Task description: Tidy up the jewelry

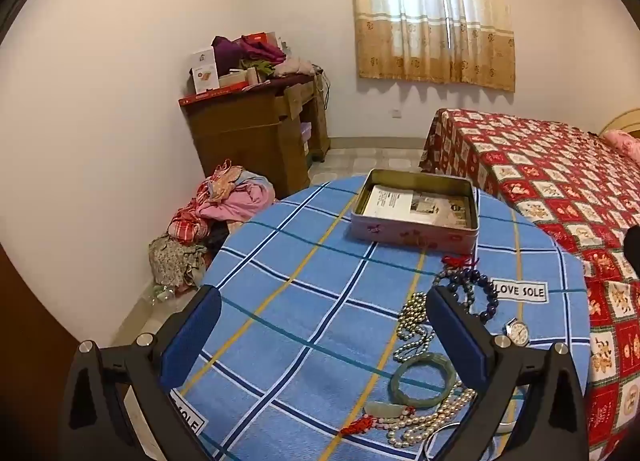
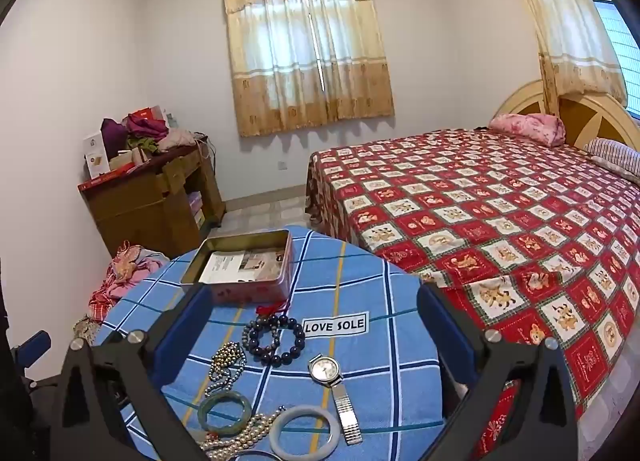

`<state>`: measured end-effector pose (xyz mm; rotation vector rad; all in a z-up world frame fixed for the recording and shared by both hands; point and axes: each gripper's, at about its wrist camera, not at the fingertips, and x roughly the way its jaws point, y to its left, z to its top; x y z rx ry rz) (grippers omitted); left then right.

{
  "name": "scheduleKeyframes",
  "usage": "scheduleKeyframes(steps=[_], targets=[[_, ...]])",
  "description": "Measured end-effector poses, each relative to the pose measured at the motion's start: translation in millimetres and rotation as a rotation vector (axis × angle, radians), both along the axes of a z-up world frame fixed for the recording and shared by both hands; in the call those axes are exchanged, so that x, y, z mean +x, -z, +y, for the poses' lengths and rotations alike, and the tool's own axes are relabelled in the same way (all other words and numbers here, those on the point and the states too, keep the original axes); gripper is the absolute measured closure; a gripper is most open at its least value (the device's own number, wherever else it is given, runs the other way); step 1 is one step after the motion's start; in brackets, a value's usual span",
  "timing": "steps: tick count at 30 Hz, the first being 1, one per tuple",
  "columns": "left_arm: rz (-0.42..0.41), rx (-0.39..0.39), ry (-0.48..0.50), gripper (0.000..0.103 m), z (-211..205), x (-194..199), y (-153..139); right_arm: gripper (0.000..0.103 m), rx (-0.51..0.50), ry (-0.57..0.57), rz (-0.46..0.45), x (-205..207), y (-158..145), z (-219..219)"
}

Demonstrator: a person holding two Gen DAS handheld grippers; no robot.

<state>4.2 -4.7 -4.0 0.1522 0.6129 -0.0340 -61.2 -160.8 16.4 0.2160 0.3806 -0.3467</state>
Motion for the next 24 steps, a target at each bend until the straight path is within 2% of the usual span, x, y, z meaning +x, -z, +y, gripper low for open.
scheduleKeyframes(steps=[2,6,8,17,24], targets=[[0.044,-0.001,0.006,0.001,-2.6,8.9,6.6,0.000,-0.002,-0.001,-0.001,0.0,0.5,0.4],[0.074,-0.008,0.047,0.001,-11.3,17.4,13.5,0.000,-0.003,-0.002,0.003,0.1,2.2,1.1],[0.051,-0.050,0.024,0.001,2.2,1.1,17.2,0.000,0.002,-0.003,0.002,-1.1,2.9,0.7],[0.054,-0.058,0.023,0.001,4.7,0.9,17.0,0.000,0.000,-0.004,0.010,-2.0,2.6,0.5],[-0.005,-0.083,0.032,0.001,7.8,-9.2,8.3,0.000,-0.011,-0.002,0.005,-0.5,1.5,4.2]])
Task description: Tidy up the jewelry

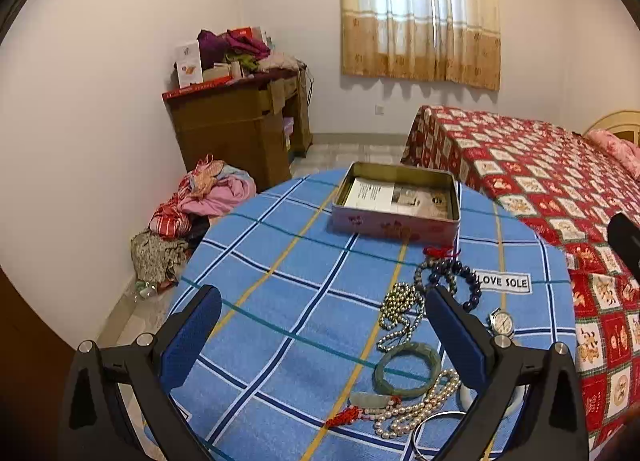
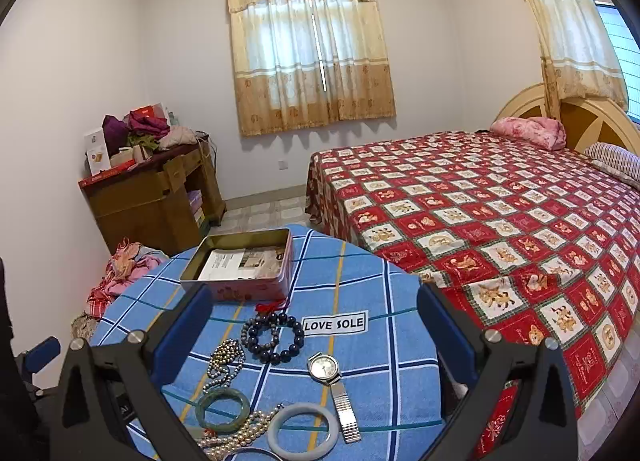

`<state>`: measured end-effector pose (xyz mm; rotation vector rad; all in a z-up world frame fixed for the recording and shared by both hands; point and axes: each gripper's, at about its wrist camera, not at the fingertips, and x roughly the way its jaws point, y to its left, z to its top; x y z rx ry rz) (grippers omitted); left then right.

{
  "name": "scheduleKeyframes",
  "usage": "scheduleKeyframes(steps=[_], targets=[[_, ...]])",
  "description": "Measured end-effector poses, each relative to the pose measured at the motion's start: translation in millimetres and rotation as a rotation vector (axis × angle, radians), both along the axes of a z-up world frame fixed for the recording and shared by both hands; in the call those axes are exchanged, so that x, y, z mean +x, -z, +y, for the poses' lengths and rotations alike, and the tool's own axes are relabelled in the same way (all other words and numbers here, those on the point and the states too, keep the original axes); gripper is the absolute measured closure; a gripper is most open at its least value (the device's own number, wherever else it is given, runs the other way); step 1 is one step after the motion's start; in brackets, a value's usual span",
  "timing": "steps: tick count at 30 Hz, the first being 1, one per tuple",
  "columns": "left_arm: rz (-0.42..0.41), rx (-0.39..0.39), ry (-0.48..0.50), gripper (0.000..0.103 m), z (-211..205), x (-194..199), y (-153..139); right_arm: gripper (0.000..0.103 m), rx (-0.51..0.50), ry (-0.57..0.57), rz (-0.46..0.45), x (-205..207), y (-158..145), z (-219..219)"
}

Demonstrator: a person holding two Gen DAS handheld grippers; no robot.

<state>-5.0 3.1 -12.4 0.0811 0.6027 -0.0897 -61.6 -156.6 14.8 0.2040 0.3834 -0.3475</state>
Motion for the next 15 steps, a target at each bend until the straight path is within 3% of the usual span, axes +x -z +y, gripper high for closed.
scheduleKeyframes(steps=[15], targets=[[-0.040,-0.016,0.004,0.001,2.6,-6.0,-13.9,0.000,-0.003,0.011,-0.011,-3.8,-3.7,-1.8]])
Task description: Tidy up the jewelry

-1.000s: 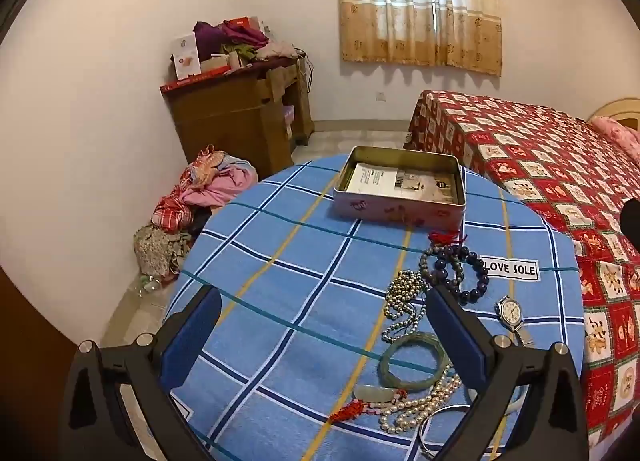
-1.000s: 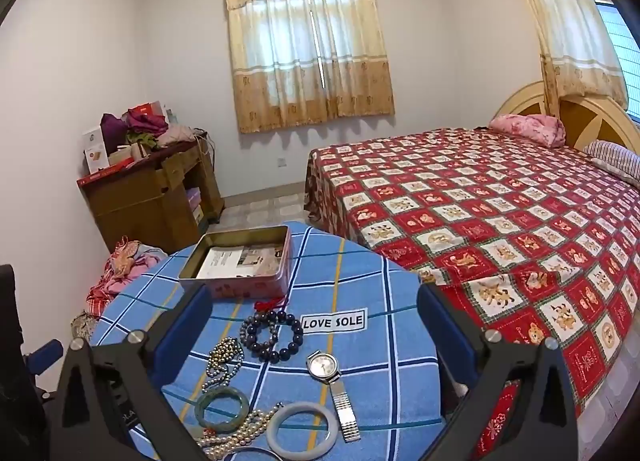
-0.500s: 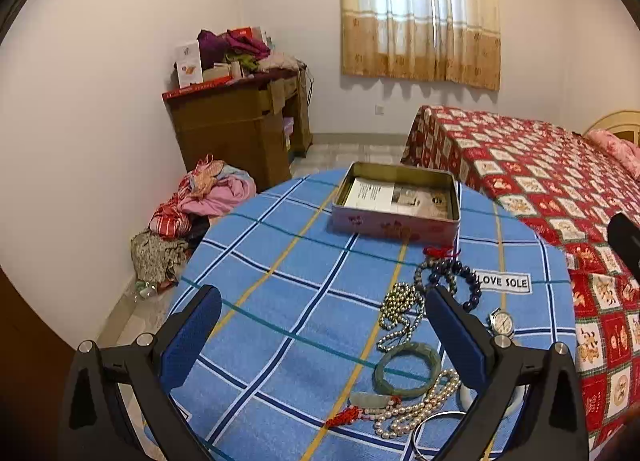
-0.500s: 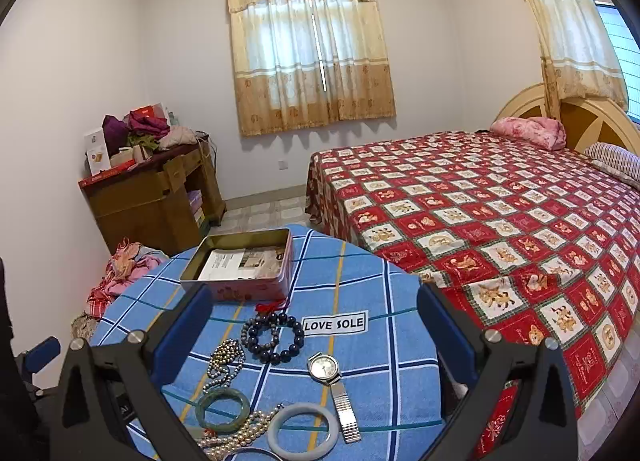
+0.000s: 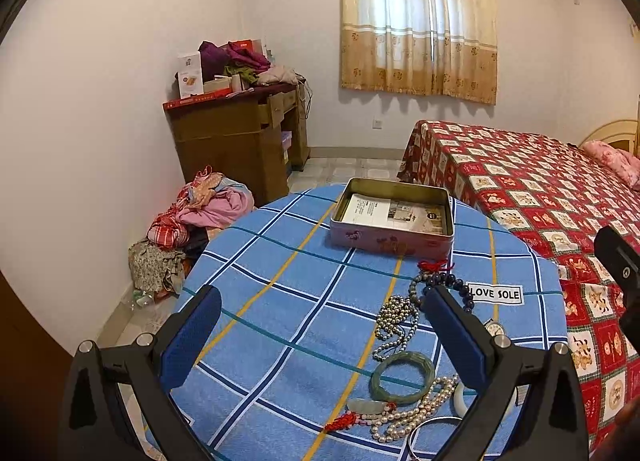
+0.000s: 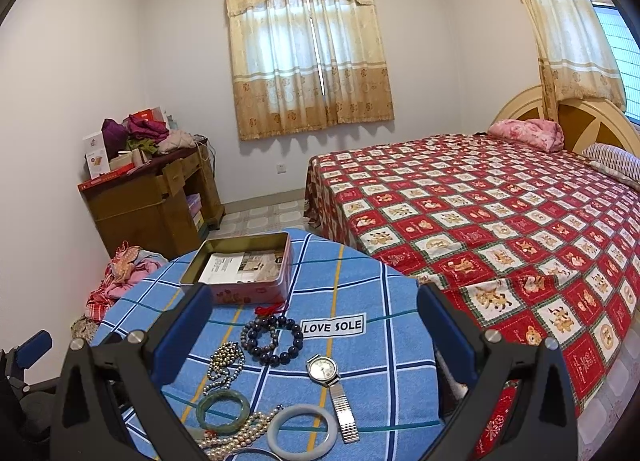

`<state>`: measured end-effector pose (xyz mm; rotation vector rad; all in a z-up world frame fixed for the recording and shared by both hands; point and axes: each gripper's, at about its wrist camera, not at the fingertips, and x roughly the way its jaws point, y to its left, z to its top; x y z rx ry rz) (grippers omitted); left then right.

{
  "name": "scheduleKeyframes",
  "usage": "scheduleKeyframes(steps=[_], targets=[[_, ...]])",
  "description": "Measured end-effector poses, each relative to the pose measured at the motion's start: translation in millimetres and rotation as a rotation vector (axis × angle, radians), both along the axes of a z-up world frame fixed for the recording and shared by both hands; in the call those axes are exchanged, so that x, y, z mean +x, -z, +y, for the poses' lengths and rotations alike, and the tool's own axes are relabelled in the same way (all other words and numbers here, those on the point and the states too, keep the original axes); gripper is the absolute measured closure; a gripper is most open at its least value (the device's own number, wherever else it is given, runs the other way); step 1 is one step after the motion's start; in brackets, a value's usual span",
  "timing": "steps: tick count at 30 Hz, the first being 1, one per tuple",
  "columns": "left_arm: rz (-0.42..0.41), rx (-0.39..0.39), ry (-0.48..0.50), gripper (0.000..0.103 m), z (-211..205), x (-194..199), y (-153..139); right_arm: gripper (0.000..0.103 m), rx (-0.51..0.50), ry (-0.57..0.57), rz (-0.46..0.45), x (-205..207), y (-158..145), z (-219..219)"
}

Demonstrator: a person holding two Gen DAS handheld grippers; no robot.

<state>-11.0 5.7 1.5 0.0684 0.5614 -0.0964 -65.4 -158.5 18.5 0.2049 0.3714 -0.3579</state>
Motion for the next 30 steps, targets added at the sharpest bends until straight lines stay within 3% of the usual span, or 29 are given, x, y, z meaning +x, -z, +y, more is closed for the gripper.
scheduleKeyframes(steps=[30], targets=[[0.000,-0.009,0.002,0.001,3.5,-2.4,-3.6,0.000,-0.002,-0.002,0.006,-2.0,-2.0,0.6]])
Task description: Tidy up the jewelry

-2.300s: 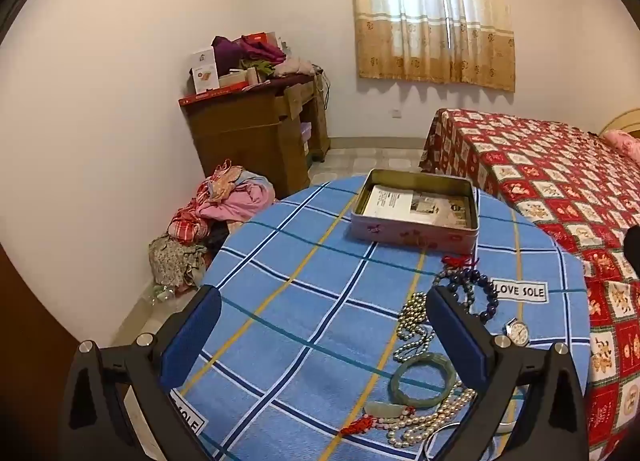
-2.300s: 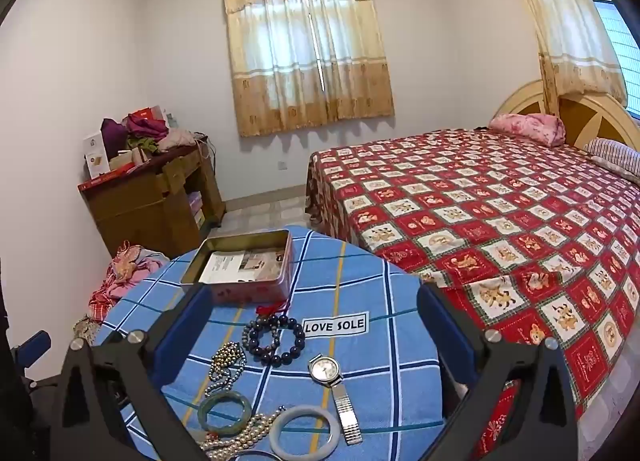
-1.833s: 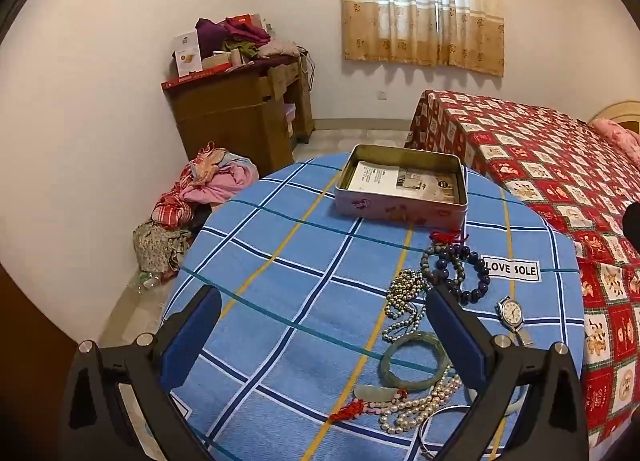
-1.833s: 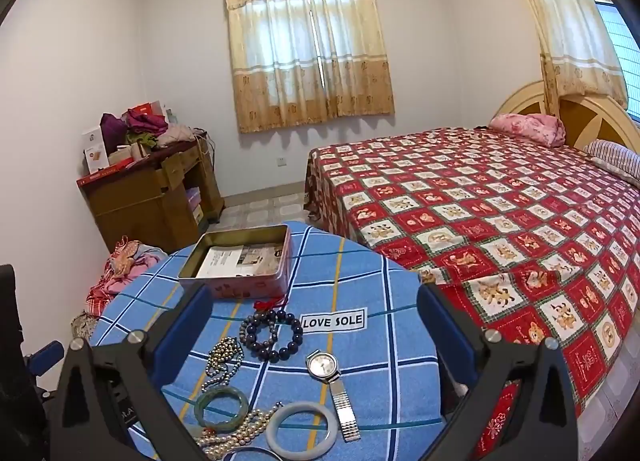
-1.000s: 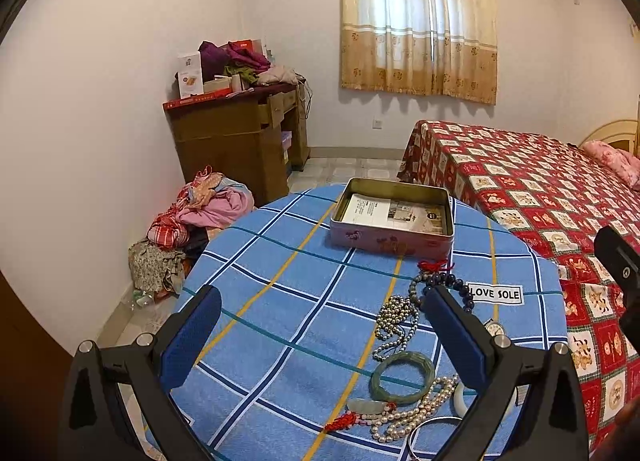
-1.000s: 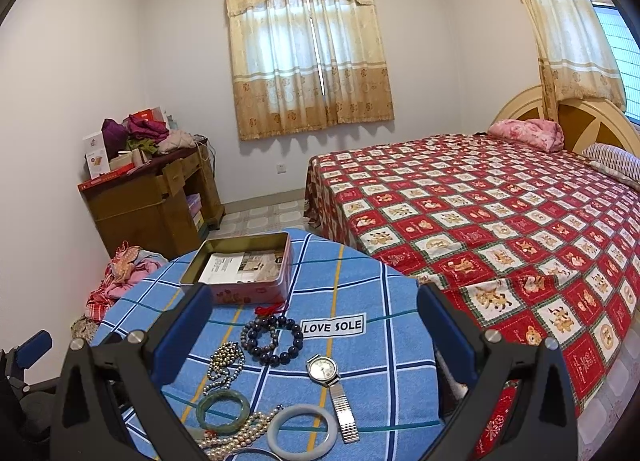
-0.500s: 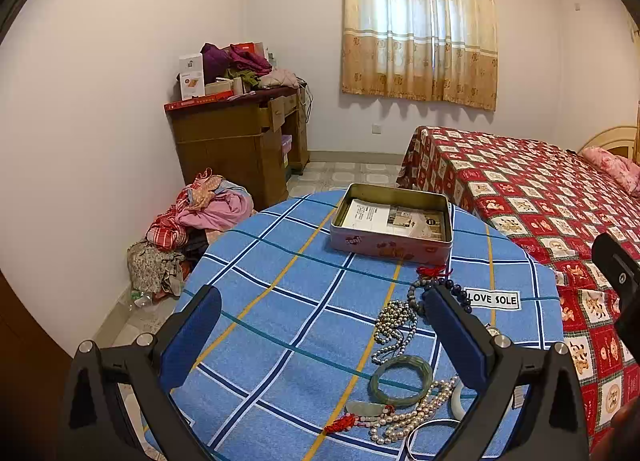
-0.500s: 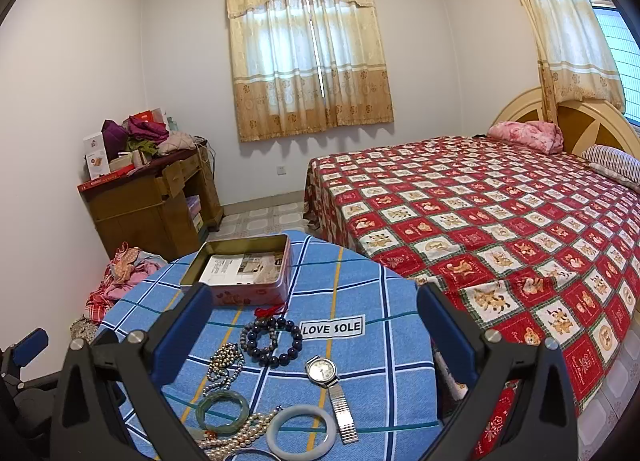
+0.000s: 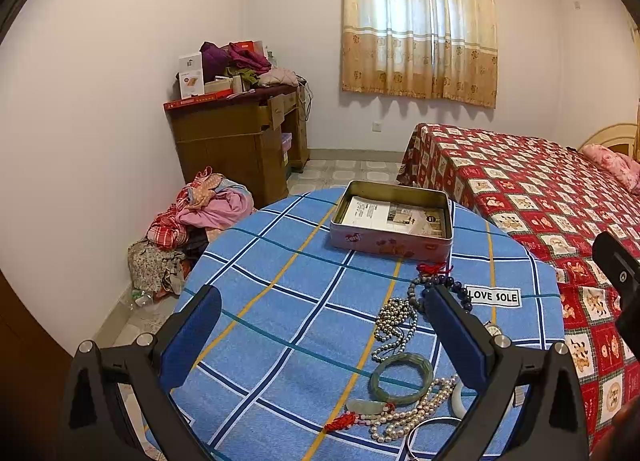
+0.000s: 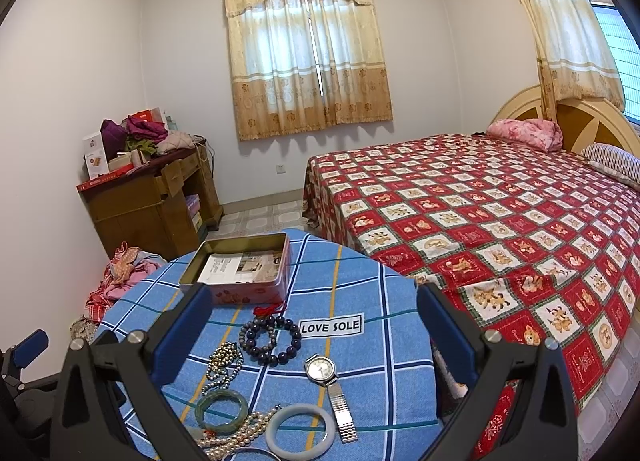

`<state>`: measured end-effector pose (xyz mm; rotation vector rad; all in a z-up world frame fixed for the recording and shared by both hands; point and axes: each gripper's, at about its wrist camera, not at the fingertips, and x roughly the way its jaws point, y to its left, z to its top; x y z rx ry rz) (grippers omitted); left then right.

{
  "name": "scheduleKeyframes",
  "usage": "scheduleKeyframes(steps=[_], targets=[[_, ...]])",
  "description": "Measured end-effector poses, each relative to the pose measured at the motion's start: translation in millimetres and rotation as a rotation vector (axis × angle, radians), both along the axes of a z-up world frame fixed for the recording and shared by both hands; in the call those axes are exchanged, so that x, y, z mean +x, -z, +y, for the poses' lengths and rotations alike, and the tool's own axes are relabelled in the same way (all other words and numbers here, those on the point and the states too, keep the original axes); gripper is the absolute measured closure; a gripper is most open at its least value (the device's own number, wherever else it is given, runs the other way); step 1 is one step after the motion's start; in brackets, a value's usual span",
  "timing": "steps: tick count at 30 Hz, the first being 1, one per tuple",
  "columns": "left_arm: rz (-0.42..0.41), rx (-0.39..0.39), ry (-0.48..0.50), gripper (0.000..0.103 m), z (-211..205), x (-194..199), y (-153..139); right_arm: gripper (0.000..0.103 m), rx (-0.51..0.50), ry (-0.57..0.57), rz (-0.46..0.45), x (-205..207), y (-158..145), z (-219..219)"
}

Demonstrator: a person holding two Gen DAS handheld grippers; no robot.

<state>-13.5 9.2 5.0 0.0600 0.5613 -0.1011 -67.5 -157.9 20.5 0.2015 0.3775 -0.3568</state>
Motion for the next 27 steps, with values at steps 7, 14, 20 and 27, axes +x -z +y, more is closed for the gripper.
scheduleKeyframes(steps=[7,14,20,27], targets=[[0.004,0.000,-0.001,0.001,-0.8,0.1,1.8,0.000,0.003,-0.006,-0.001,0.4,0.8,0.1],[-0.003,0.000,0.001,0.001,-1.3,-1.1,1.8,0.000,0.003,-0.009,-0.001,2.1,2.8,1.6],[-0.011,-0.010,0.001,0.001,-2.6,-1.8,1.1,0.000,-0.001,-0.008,-0.007,3.2,2.3,2.2],[-0.013,-0.013,0.000,0.001,-2.3,-2.3,0.4,0.000,-0.005,-0.011,-0.007,3.9,2.0,2.7]])
